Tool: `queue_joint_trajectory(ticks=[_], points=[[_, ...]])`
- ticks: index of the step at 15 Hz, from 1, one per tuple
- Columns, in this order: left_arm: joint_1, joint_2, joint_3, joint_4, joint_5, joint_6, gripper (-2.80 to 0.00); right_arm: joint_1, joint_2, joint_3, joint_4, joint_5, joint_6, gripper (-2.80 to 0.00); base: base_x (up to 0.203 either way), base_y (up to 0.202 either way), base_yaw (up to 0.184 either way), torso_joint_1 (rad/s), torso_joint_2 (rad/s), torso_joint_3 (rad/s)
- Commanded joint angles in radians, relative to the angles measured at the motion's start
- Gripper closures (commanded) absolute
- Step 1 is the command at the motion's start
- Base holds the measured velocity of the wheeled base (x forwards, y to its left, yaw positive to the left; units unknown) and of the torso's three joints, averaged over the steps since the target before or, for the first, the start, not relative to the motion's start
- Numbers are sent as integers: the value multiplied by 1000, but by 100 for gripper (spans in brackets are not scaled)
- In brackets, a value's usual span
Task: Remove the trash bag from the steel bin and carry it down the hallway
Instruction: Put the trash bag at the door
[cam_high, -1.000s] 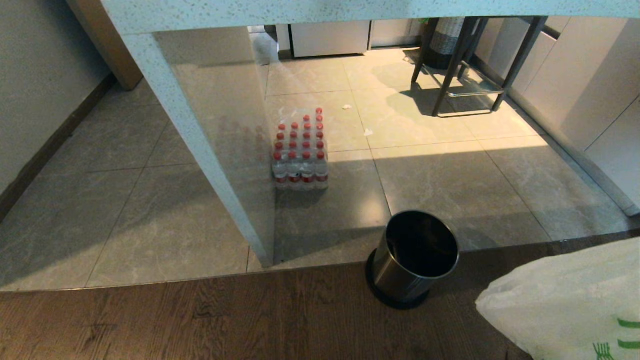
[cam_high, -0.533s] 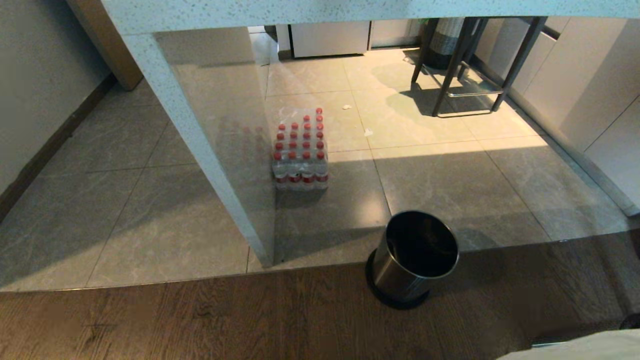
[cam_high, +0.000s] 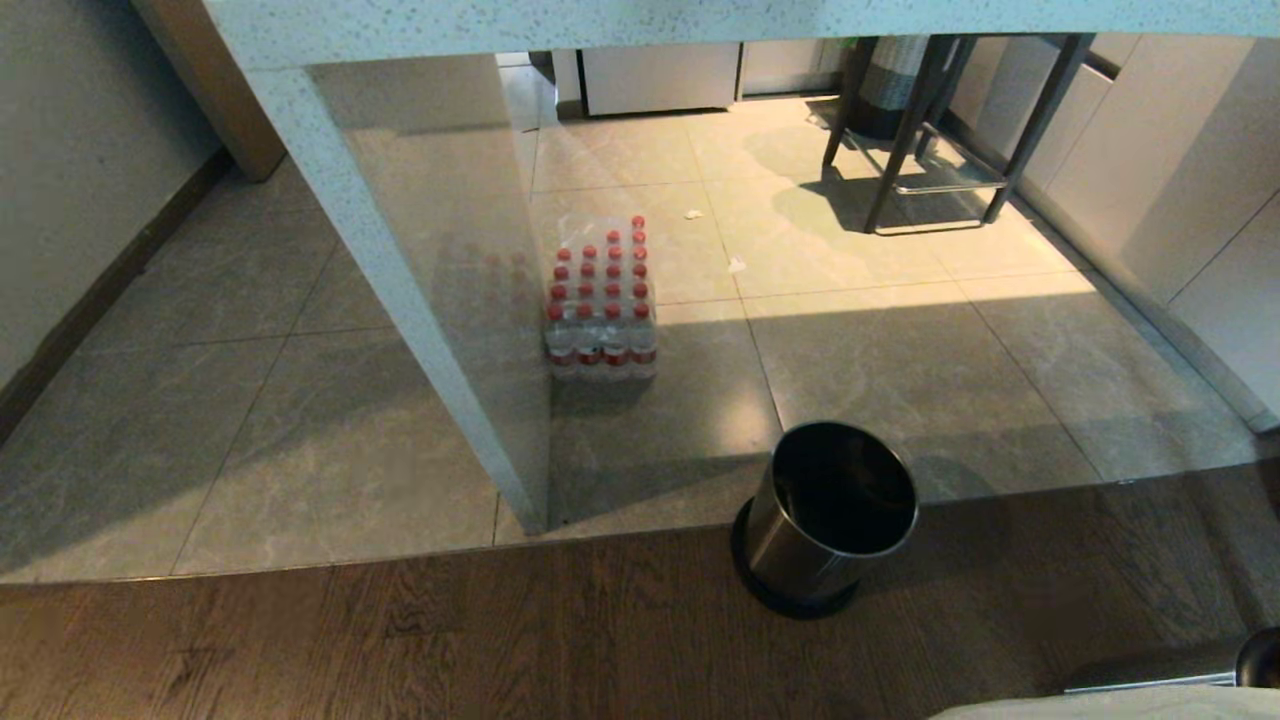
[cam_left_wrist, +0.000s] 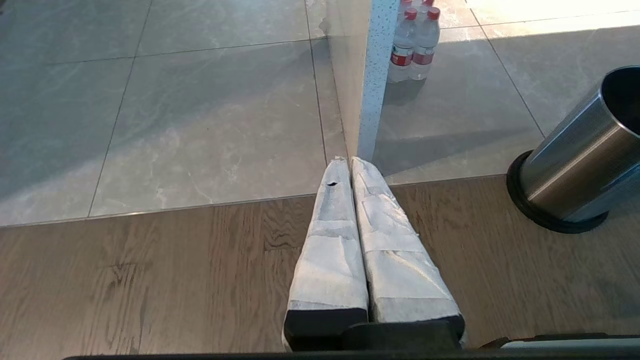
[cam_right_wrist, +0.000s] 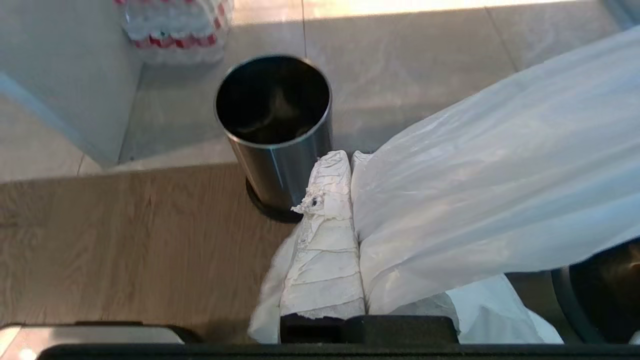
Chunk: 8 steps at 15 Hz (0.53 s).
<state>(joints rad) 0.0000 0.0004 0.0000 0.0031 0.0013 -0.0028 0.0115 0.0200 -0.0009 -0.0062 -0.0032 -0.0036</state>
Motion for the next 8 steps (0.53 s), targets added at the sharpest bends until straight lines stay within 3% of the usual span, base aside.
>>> queue_joint_trajectory(ticks=[1,8], points=[[0,1,0,0,0,0,0,-1,-60,-1,9,3,-14,0,0,0,0,0,0,0],[0,1,0,0,0,3,0,-1,-60,-1,6,2,4,0,0,0,0,0,0,0]])
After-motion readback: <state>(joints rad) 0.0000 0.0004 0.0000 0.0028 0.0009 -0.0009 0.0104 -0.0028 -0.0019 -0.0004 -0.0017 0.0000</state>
